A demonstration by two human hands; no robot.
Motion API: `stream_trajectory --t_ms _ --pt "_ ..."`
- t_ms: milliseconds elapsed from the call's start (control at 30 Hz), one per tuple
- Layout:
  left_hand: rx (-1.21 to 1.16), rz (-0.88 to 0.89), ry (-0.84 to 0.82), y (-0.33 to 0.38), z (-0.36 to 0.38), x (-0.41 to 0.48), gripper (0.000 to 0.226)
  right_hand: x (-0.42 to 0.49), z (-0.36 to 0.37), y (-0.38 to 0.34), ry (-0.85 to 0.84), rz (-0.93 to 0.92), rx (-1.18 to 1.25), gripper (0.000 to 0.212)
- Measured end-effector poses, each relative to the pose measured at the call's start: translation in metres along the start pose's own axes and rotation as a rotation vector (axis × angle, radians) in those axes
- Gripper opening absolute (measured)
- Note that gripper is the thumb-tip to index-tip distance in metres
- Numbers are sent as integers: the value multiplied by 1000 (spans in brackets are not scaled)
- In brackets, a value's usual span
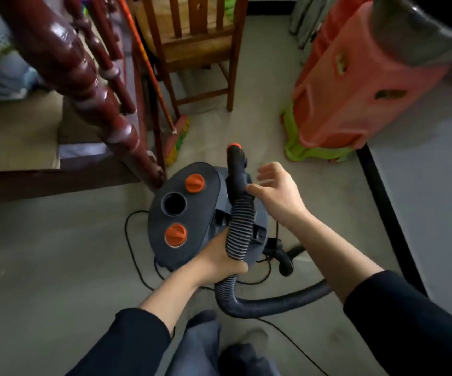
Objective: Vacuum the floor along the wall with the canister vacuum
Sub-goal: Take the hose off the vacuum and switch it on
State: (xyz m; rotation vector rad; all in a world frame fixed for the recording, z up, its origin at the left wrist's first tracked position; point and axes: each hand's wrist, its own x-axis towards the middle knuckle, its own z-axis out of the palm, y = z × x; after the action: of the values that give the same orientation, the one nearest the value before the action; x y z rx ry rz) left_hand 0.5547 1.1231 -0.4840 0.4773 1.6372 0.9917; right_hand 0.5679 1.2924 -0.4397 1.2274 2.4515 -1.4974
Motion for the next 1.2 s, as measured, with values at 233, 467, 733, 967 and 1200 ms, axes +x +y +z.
stream_trajectory --t_ms 233,467,733,967,1200 --pt "-38 -78 8 -55 -8 -3 45 39 104 -29 -177 -772 -926 29" --pt "-6 -92 69 -78 -13 18 45 80 148 -23 -230 -563 -1254 35" --pt "42 -77 59 -83 -4 27 46 78 154 -29 -302 -381 -1319 33" --pt "88 -48 -4 -73 16 31 32 61 110 -23 -92 -393 -988 37" --pt "232 -29 -216 -24 92 47 34 -14 -25 66 64 470 -303 65"
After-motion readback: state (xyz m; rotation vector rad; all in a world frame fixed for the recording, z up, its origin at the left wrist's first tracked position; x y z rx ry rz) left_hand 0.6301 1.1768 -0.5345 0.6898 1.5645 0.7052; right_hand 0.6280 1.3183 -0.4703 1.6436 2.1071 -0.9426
